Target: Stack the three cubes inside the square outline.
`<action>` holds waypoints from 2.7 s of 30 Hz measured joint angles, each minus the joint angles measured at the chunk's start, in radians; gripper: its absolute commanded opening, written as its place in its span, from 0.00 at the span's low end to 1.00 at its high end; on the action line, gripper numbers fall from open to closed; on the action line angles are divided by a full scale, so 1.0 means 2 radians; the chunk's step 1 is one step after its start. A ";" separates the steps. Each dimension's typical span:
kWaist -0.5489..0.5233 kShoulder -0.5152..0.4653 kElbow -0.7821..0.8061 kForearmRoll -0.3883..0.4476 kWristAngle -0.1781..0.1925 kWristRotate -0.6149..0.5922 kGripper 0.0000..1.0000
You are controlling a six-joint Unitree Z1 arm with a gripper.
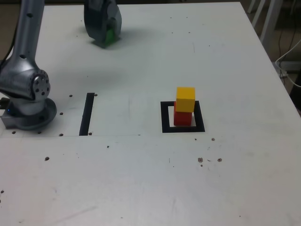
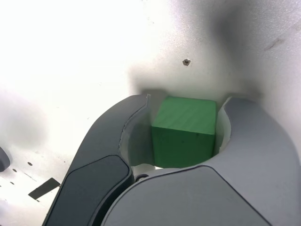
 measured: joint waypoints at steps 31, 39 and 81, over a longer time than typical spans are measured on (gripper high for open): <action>-0.179 -0.069 0.014 0.023 -0.018 0.025 0.30; -0.222 -0.091 0.016 0.037 -0.026 0.023 0.30; -0.530 -0.120 -0.064 0.109 -0.034 -0.039 0.30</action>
